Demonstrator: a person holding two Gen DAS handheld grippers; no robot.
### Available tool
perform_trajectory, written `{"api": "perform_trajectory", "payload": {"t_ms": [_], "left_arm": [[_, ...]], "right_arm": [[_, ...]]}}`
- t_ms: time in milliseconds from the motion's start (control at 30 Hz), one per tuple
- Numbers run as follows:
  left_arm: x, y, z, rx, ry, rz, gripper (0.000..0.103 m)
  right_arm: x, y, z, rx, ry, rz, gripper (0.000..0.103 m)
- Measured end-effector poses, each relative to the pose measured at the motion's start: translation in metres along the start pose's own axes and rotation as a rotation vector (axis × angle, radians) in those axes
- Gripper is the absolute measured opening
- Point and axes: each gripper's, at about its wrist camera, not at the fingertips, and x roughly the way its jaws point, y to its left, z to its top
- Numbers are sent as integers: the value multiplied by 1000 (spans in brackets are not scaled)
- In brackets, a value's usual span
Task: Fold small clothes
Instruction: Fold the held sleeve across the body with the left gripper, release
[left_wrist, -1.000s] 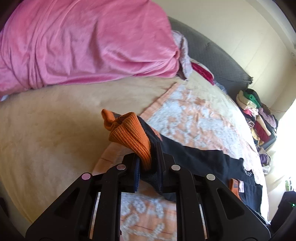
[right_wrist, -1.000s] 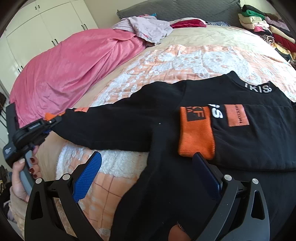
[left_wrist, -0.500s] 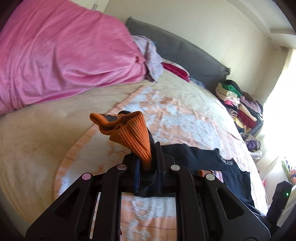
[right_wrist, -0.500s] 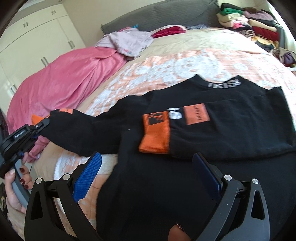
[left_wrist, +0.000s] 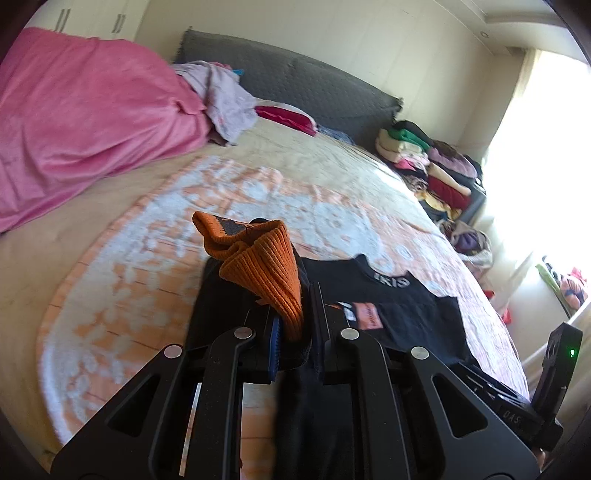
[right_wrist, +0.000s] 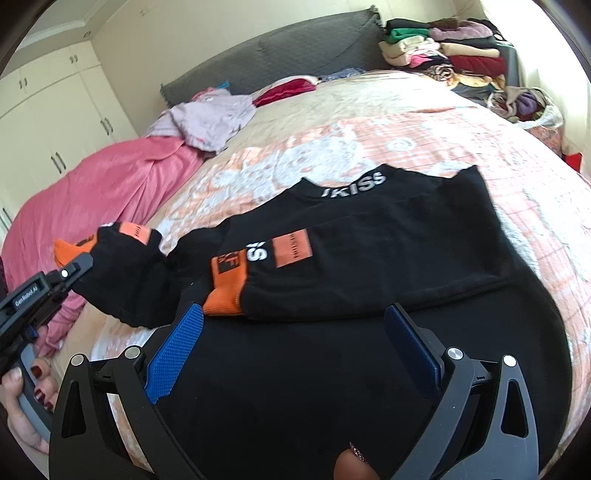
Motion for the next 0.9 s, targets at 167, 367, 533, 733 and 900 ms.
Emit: {"api": "perform_trajectory", "payload": {"t_ms": [167, 367, 533, 733, 900], "left_arm": [[12, -28, -9, 48, 29, -35, 7], [29, -60, -22, 100, 85, -84, 7], [41, -85, -36, 150, 135, -115, 7], [56, -104, -53, 189, 193, -139, 7], [67, -117, -67, 225, 263, -179, 11]], "right_arm": [[-16, -21, 0, 39, -33, -28, 98], [-33, -48, -1, 84, -71, -80, 98], [-43, -70, -3, 122, -86, -116, 98], [-55, -90, -5, 163, -104, -149, 98], [-59, -99, -6, 180, -111, -162, 98]]}}
